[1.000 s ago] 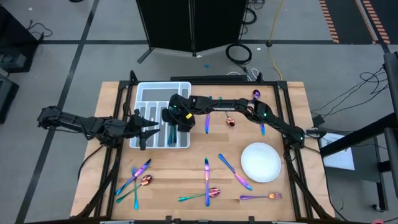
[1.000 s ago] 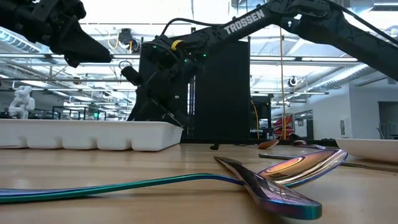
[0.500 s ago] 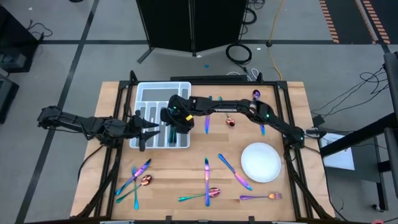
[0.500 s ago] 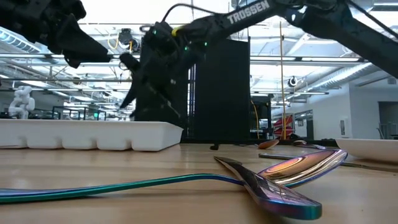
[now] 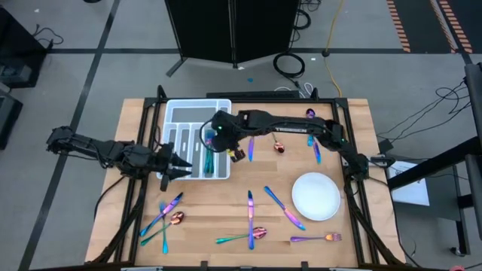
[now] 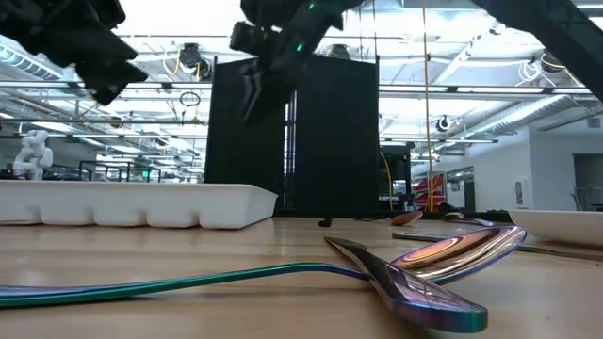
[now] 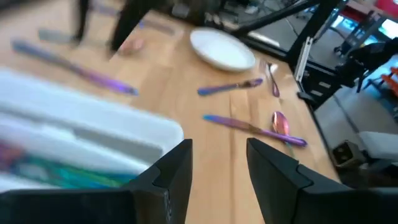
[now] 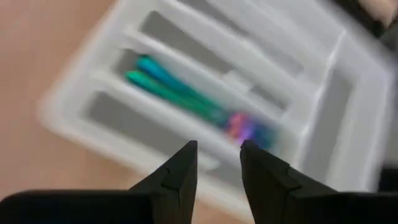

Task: Sort silverware
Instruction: Put the iridescent fork into the white silverware tray

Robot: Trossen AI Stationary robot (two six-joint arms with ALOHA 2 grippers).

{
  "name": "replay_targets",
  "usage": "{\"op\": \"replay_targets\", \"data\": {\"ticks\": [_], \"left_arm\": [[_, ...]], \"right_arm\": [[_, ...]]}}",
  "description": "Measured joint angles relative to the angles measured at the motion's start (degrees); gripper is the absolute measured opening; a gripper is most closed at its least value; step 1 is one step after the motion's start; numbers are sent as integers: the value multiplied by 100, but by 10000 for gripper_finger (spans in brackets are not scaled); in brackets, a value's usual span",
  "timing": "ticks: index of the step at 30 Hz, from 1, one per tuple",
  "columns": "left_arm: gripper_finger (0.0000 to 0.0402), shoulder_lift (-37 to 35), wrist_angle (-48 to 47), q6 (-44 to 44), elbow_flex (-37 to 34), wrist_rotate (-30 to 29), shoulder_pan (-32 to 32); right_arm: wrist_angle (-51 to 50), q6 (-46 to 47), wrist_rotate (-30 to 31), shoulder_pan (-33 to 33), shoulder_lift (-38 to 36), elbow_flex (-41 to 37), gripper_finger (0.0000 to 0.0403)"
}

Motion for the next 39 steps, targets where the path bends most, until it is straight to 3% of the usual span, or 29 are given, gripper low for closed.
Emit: {"op": "replay_targets", "data": {"ticks": [4, 6, 10, 14, 18, 24, 29, 39], "left_arm": [[152, 42, -613, -1313, 0, 254, -227], [152, 126, -807, -1861, 0, 497, -399], [152, 463, -705, -2553, 0, 1128, -850], [152, 978, -602, -2618, 48, 2011, -1341], [152, 1624, -948, -2264, 426, 2368, -1774], [152, 2843, -1626, -496, 1342, 2296, -2213], [152, 3950, -2199, 1207, 1957, 2354, -2639], [152, 5474, -2578, 2233, 2151, 2647, -3216]], "right_arm": [[-908, 1497, -811, 187, -38, -10, 107], [-906, 1880, -1277, 367, -31, -231, 107], [-505, 1729, -1556, 886, -19, -876, 107], [195, 1775, -1553, 1348, -15, -1424, 107], [925, 1929, -1522, 1637, -11, -1574, 107], [1711, 1919, -1525, 1845, -15, -1579, 107], [1528, 1926, -1520, 1850, -15, -1581, 107], [1256, 1997, -1520, 1850, -15, -1583, 107]]}}
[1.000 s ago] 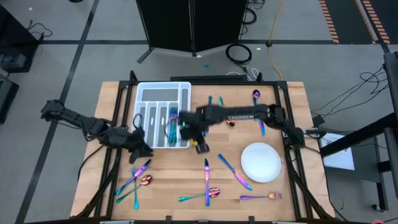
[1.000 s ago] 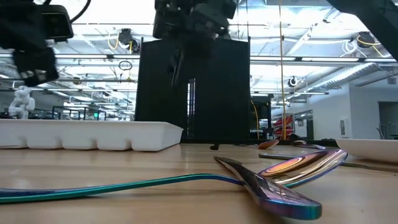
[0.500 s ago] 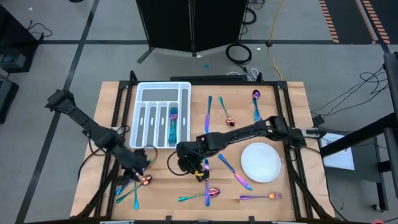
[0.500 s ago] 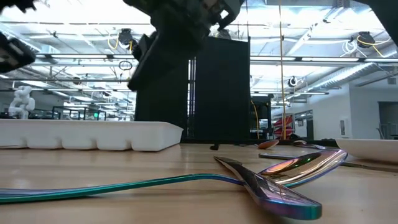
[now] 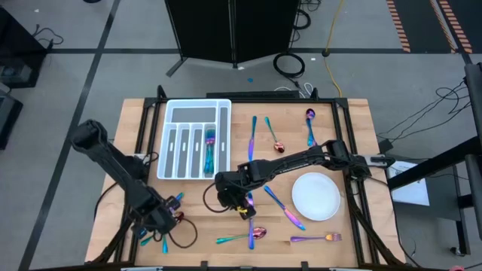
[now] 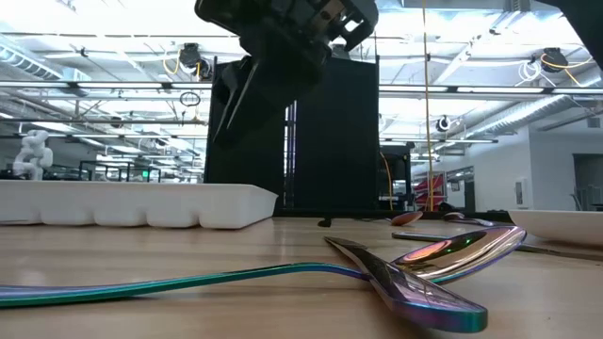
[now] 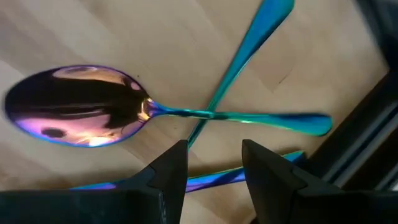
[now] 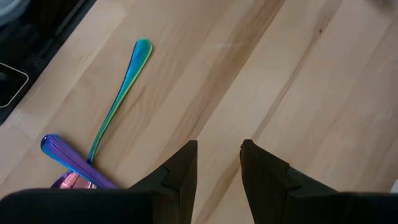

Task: Sort silverware
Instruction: Put the iridescent fork into the white silverware tray

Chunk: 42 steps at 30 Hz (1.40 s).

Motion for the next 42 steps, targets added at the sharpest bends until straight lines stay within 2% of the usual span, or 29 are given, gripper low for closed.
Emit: {"op": "replay_targets", "data": {"ticks": [8, 25, 42], "left_arm": [[152, 376, 50, 466, 2, -497, -174], [149, 737, -5, 893, 17, -926, -502], [36, 652, -300, 899, 9, -1096, -497]], "right_arm": [[43, -5, -2, 0, 0, 0, 107], [61, 14, -4, 0, 0, 0, 107], [63, 12, -4, 0, 2, 0, 107]]}}
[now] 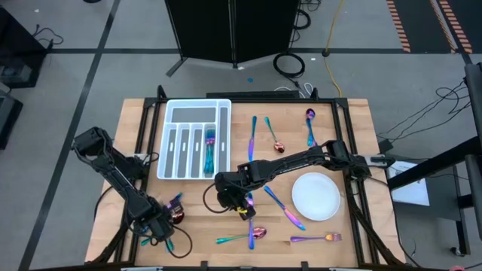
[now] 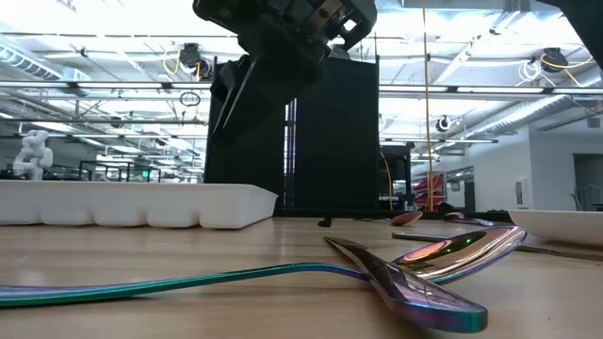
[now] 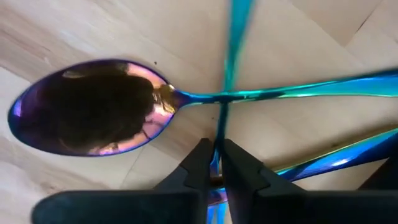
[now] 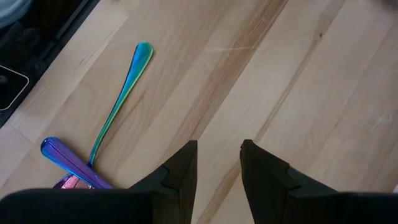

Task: Sort silverware
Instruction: Put the iridescent fork into the white silverware tray

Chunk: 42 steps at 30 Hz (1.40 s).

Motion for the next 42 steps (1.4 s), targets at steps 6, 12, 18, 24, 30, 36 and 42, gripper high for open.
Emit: {"op": "replay_targets", "data": {"ticks": [6, 12, 18, 24, 30, 36, 42], "left_arm": [[9, 0, -227, -10, -2, 10, 0], [7, 0, -305, -3, -2, 21, 0], [5, 22, -962, 261, 100, -473, 74], [4, 19, -2453, 773, 515, -1043, 175], [4, 11, -2923, 866, 834, -1215, 192], [4, 4, -2809, 673, 997, -1201, 188], [4, 4, -2946, 402, 1000, -1156, 186]], "right_arm": [[0, 0, 0, 0, 0, 0, 107], [0, -9, 0, 0, 0, 0, 107], [4, -26, 0, -2, 0, 0, 107], [40, -44, 0, -9, 0, 0, 107], [14, -84, 2, -17, 0, 0, 107], [-22, -85, 2, -17, 0, 0, 107], [-26, -78, 2, -17, 0, 0, 107]]}}
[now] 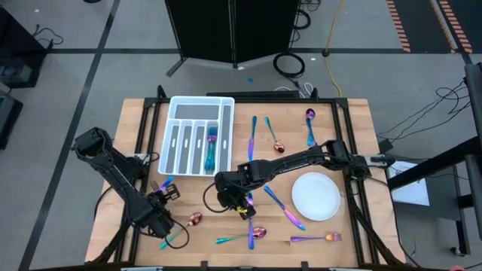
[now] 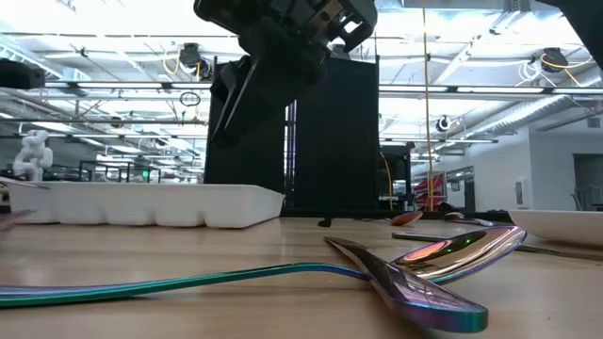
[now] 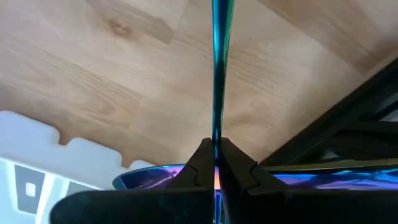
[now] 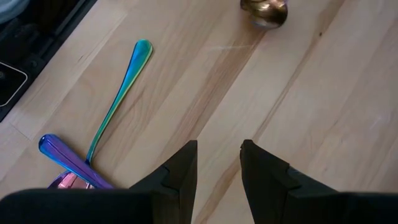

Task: Sort silverware
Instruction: Put the iridescent fork into the white silverware tray

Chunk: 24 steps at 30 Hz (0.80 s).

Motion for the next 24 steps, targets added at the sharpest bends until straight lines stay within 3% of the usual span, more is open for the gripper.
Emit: {"op": "replay_targets", "data": {"ticks": [14, 24], "left_arm": [[4, -4, 1648, -38, 1, -1, 0], [4, -193, 2636, -621, 1, -363, 14]], "right_arm": [[-24, 97, 0, 0, 0, 0, 107], [-22, 116, 19, 0, 0, 0, 107]]}}
